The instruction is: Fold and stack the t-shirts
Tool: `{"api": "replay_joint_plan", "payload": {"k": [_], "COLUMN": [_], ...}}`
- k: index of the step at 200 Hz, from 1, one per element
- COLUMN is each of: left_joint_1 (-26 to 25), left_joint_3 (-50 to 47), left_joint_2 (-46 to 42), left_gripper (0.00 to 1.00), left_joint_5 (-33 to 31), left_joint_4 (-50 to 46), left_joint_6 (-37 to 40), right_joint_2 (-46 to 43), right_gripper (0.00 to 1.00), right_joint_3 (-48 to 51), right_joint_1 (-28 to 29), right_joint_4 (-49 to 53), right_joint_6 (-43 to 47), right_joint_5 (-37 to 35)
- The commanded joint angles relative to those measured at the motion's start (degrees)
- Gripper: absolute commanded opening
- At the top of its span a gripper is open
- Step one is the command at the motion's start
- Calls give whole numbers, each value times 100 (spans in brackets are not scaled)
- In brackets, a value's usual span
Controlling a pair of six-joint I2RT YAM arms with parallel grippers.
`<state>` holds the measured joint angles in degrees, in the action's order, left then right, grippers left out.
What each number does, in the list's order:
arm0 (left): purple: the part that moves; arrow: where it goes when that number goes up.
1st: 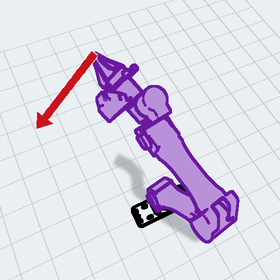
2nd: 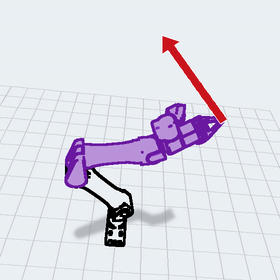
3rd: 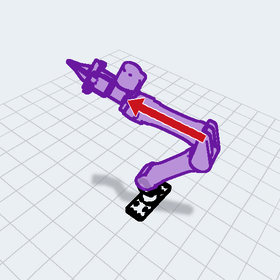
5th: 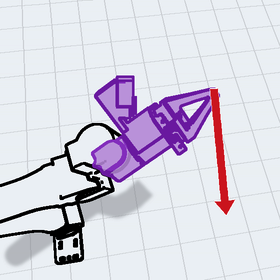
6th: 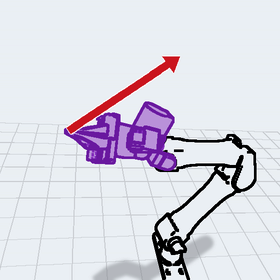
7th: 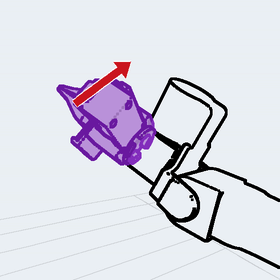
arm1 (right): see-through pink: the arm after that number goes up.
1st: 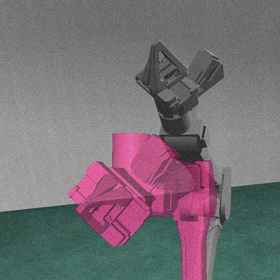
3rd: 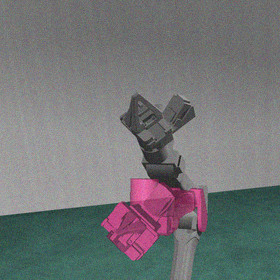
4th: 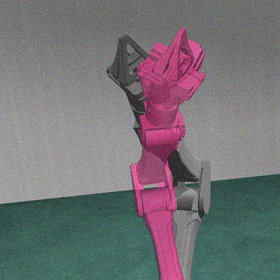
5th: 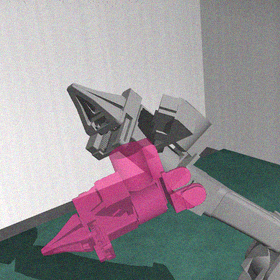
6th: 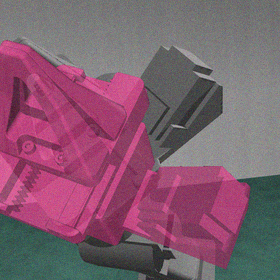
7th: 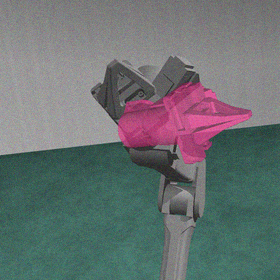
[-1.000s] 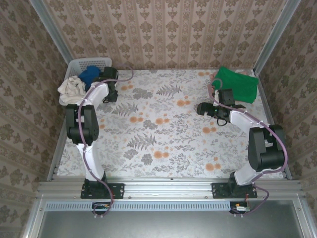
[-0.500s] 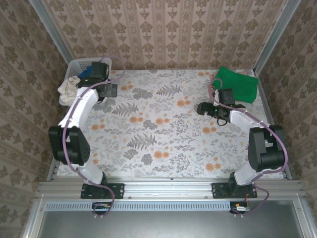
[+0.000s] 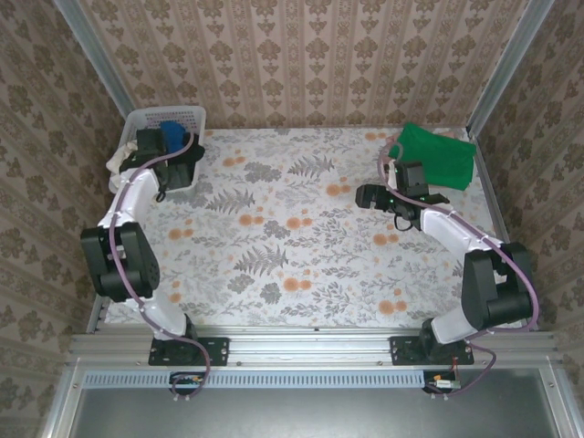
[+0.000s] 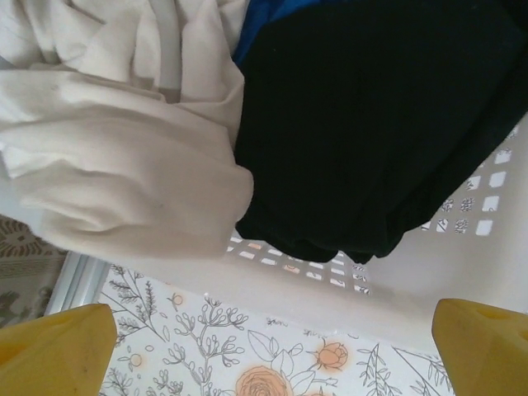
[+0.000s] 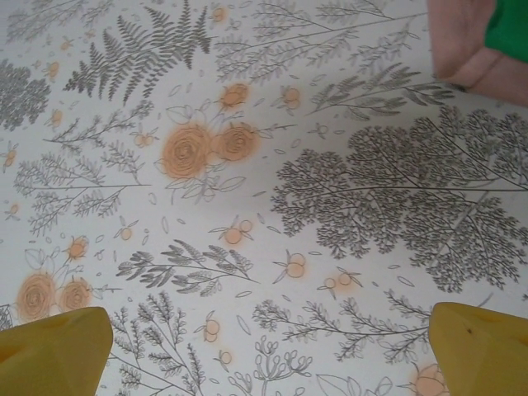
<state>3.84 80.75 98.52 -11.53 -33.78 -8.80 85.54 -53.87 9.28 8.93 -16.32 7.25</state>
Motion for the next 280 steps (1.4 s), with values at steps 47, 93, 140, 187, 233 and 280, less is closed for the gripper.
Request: {"api": "replay_joint_plan", "payload": {"k": [47, 93, 140, 187, 233, 280], "left_joint_1": [72, 52, 45, 307, 705, 885], "left_joint_3": [722, 1514, 2273, 1866, 1966, 1921], "left_joint_2": [708, 1344, 1797, 1401, 1567, 1771], "left_gripper": [98, 92, 89, 89, 84, 77], "left_joint_5": [377, 444, 80, -292, -852, -575], "left_joint_4": [24, -147, -424, -115, -283, -287], "left_joint_6": [-192, -219, -45, -385, -681, -823], "right_joint_2": [311, 384, 375, 538, 663, 653], "right_gripper": [100, 100, 100, 100, 100, 100], "right_joint_3": [-493, -476, -458, -499, -588, -735], "right_joint_1": [223, 223, 222, 227, 232, 256], "right_joint_4": [43, 65, 15, -33, -4, 210], "right_joint_6": [308, 322, 340, 314, 304, 316], "right_joint_5": [-206, -163, -101, 52, 255, 296]}}
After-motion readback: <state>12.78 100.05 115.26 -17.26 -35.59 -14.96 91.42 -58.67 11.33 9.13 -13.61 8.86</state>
